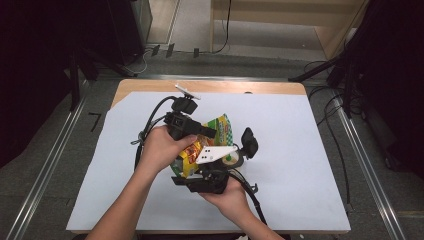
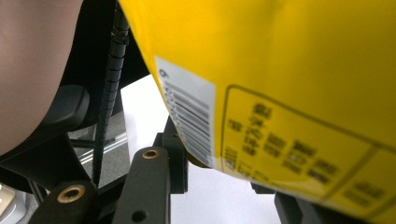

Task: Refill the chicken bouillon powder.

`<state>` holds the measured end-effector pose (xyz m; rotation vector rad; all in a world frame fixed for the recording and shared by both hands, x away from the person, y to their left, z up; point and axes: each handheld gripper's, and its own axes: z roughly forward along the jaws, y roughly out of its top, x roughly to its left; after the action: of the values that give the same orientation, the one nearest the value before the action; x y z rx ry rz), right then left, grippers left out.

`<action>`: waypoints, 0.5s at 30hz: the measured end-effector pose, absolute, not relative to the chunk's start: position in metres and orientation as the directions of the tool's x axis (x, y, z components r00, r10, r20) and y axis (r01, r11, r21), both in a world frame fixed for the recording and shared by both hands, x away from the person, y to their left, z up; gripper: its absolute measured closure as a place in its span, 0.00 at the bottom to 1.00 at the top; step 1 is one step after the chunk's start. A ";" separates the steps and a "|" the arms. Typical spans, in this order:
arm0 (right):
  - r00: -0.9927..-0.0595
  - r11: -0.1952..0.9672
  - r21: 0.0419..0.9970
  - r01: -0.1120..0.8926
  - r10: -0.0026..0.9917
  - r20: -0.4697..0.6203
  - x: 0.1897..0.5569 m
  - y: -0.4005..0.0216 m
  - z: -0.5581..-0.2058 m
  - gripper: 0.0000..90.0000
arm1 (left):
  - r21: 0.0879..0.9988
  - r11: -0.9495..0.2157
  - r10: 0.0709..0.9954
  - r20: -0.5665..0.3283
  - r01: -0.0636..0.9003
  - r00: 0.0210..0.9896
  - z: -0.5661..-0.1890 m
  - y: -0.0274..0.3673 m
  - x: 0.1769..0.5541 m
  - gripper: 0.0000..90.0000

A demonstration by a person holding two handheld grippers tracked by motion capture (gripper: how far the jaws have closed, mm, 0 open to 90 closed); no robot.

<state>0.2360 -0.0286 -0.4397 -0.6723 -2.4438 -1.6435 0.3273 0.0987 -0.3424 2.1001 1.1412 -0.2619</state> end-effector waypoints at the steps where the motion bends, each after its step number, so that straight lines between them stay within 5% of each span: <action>1: -0.894 0.311 0.850 0.425 0.293 0.340 0.236 -0.029 -0.440 0.74 | 0.497 -0.349 0.648 -0.484 0.794 0.588 -0.342 0.099 0.327 0.94; 15: -0.884 0.297 0.844 0.447 0.291 0.366 0.236 -0.030 -0.439 0.75 | 0.500 -0.364 0.641 -0.477 0.786 0.601 -0.342 0.098 0.328 0.94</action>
<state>0.2361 -0.0296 -0.4392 -0.6917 -2.4116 -1.6431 0.3282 0.0979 -0.3416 2.1146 1.1232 -0.2602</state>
